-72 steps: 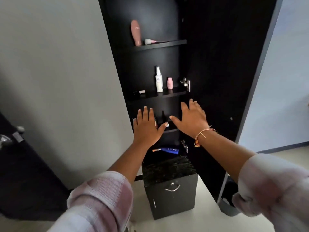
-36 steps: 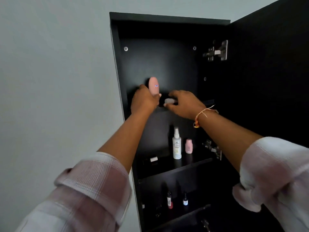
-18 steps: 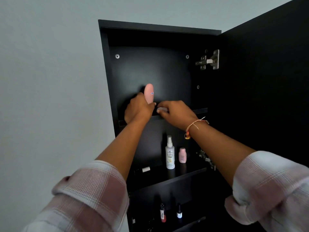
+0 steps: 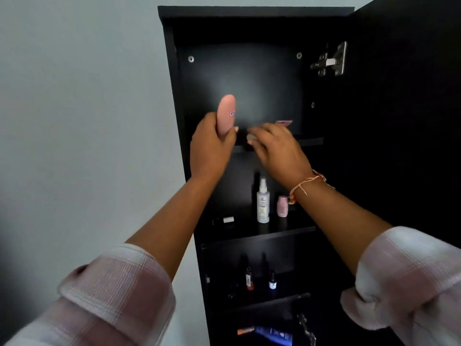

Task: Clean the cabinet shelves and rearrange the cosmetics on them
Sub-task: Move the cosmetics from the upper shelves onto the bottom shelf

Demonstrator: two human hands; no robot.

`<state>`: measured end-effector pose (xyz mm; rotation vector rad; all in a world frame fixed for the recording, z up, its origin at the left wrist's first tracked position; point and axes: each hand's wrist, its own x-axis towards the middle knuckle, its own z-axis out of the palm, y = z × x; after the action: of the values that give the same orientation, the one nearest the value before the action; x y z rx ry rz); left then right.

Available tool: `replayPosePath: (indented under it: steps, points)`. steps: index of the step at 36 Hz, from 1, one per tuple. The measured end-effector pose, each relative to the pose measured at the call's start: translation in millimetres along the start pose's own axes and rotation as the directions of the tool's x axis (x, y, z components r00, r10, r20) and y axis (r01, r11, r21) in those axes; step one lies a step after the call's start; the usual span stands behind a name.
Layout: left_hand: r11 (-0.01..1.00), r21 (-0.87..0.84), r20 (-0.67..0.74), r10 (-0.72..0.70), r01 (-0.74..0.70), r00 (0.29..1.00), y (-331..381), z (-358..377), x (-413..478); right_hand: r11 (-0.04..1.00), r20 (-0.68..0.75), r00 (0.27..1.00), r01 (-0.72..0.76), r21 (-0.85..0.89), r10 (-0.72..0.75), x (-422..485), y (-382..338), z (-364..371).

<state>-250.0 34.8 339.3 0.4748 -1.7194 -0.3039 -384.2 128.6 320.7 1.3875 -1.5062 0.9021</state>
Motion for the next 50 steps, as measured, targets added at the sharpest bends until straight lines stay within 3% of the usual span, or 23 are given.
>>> replayPosePath:
  steps: [10,17,20,24,30,32,34,40,46,50]
  points:
    - [0.973,-0.092,0.007,-0.210,0.210,0.978,21.6,-38.1,-82.3,0.949,-0.192,0.972,-0.072,0.306,0.135,-53.5,-63.0,-36.8]
    - [0.895,-0.140,0.114,-0.410,0.423,0.905,6.7,-51.7,-194.2,0.847,-0.100,0.918,-0.306,0.435,0.383,-137.0,-92.1,-39.6]
    - [0.831,-0.104,0.206,-0.519,0.546,0.830,-17.4,-49.9,-251.9,0.698,0.046,0.826,-0.503,0.510,0.561,-191.6,-94.5,-28.6]
    - [0.694,0.022,0.310,-0.689,0.720,0.655,-56.4,-41.5,-329.6,0.470,0.275,0.640,-0.736,0.486,0.717,-277.5,-94.7,-10.0]
    - [0.497,0.254,0.360,-0.845,0.830,0.395,-119.7,-24.4,-436.8,0.193,0.567,0.275,-0.960,0.201,0.776,-411.6,-87.8,26.8]
    - [0.449,0.328,0.364,-0.872,0.831,0.327,-137.6,-16.0,-467.1,0.148,0.606,0.147,-0.988,0.049,0.781,-449.5,-84.4,39.8]
    - [0.427,0.384,0.366,-0.884,0.819,0.290,-150.1,-9.3,-489.0,0.138,0.626,0.065,-0.988,-0.069,0.778,-481.7,-80.2,54.7]
    - [0.455,0.475,0.407,-0.873,0.754,0.270,-194.6,21.7,-532.1,0.110,0.723,-0.105,-0.964,-0.244,0.683,-555.6,-65.8,108.4]
    - [0.426,0.509,0.404,-0.886,0.748,0.229,-244.4,54.9,-560.1,0.177,0.793,-0.109,-0.948,-0.264,0.599,-590.8,-58.4,167.6]
    - [0.395,0.490,0.397,-0.895,0.777,0.205,-268.0,68.5,-574.7,0.168,0.822,-0.142,-0.946,-0.276,0.551,-601.6,-61.6,199.3]
